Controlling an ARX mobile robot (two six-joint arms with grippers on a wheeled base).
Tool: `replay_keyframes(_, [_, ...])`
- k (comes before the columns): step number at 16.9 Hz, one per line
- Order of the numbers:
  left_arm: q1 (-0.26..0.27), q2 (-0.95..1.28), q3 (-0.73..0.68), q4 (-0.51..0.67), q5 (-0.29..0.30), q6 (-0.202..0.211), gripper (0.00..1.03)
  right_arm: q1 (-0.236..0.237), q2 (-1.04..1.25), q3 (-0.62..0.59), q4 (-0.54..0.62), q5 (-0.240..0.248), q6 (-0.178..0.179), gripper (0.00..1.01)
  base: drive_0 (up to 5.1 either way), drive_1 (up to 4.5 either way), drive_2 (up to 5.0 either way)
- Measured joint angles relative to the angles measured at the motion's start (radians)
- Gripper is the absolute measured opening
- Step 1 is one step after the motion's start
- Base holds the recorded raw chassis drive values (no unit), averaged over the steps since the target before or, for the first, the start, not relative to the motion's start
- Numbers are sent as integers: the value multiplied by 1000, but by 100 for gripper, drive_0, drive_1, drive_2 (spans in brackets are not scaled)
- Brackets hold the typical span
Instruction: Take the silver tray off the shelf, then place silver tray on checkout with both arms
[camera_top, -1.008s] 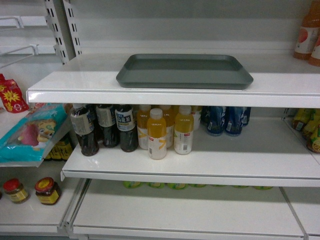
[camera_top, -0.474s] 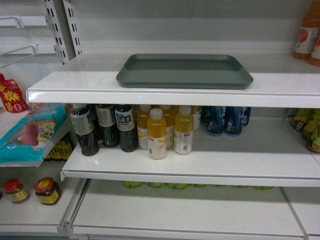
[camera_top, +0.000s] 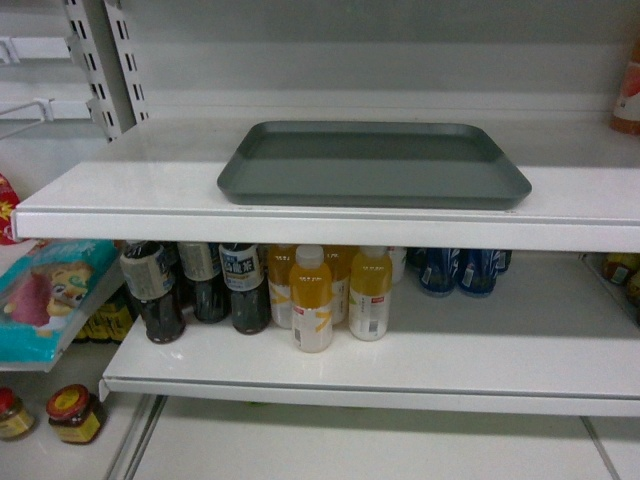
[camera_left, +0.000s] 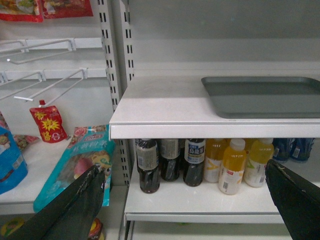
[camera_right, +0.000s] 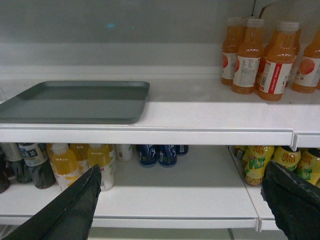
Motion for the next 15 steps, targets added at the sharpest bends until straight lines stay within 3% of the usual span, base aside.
replay_keyframes(11, [0, 0, 0, 3, -1, 0, 98, 0, 0, 0, 11, 0, 0, 98, 13, 432, -407])
replay_keyframes(15, [0, 0, 0, -5, -1, 0, 98, 0, 0, 0, -2, 0, 0, 98, 7, 122, -108])
